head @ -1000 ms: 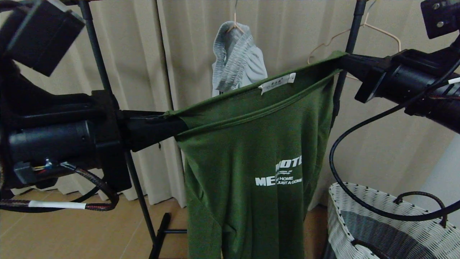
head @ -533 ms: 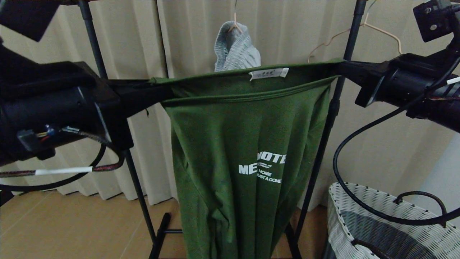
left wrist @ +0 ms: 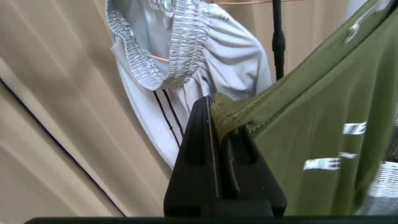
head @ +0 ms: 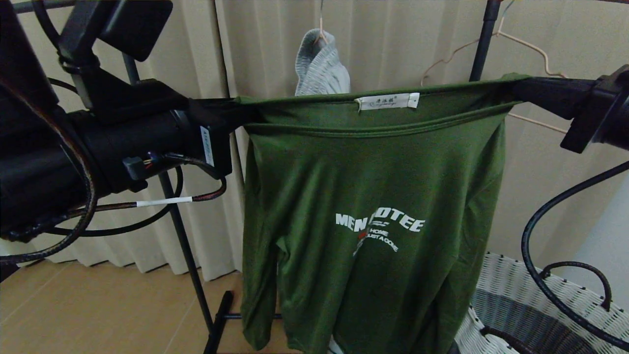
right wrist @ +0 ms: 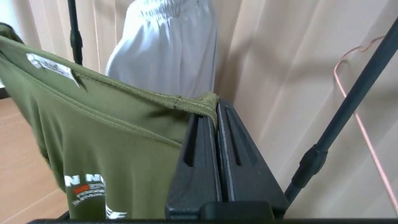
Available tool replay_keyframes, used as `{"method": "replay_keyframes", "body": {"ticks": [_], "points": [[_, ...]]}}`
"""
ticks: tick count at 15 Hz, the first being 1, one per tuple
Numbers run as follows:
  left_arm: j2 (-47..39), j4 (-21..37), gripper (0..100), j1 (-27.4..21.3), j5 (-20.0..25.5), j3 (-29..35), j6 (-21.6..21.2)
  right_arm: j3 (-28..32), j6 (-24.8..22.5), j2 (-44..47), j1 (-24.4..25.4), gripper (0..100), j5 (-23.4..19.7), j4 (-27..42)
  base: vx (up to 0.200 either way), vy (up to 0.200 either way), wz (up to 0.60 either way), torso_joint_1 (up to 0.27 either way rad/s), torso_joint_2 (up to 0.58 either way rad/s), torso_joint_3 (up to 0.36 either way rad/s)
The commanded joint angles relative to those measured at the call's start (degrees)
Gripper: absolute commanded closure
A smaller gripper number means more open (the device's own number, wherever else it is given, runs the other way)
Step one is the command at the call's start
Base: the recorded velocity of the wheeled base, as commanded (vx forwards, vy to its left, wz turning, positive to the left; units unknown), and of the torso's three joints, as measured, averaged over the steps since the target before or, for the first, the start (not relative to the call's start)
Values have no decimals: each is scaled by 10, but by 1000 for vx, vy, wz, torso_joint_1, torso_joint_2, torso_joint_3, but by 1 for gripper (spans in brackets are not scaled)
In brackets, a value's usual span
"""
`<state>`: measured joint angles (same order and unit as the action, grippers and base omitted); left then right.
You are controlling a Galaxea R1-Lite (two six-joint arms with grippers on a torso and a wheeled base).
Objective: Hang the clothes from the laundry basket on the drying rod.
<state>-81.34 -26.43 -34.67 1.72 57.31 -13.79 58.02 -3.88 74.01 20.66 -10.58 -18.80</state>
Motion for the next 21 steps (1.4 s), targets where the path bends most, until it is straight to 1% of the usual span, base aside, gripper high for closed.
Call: {"method": "replay_keyframes", "body": {"ticks": [1, 5, 11, 12, 14, 16, 17, 19, 20, 21], "points": [[-3, 0, 100, 1, 0, 1, 0, -1, 0, -13, 0, 100, -1, 0, 0, 0, 0, 0, 0, 0], [-3, 0, 100, 0, 0, -4, 0, -18, 0, -14, 0, 100, -1, 1, 0, 0, 0, 0, 0, 0], [-2, 0, 100, 0, -1, -4, 0, -19, 0, -14, -2, 100, -1, 1, 0, 0, 0, 0, 0, 0], [-2, 0, 100, 0, -1, -4, 0, -19, 0, -14, -2, 0, -1, 1, 0, 0, 0, 0, 0, 0], [-2, 0, 100, 1, -2, -4, 0, -24, -1, -14, -2, 0, -1, 1, 0, 0, 0, 0, 0, 0], [-4, 1, 100, 4, -49, -13, 0, -61, -5, -23, -2, 0, -1, -1, 0, 0, 0, 0, 0, 0], [-7, -1, 100, 4, -86, -17, 2, -83, -14, -34, 1, 0, -6, -5, 0, 0, 0, 0, 0, 0], [-9, 0, 100, 5, -109, -17, 4, -99, -17, -45, 3, 0, -9, -6, 0, 0, 0, 0, 0, 0], [-15, 0, 100, 11, -125, -17, 5, -106, -16, -52, 3, 0, -30, -8, 0, 0, 0, 0, 0, 0], [-21, -1, 100, 27, -136, -18, 4, -113, -16, -62, 2, 0, -62, -9, 0, 0, 0, 0, 0, 0]]}}
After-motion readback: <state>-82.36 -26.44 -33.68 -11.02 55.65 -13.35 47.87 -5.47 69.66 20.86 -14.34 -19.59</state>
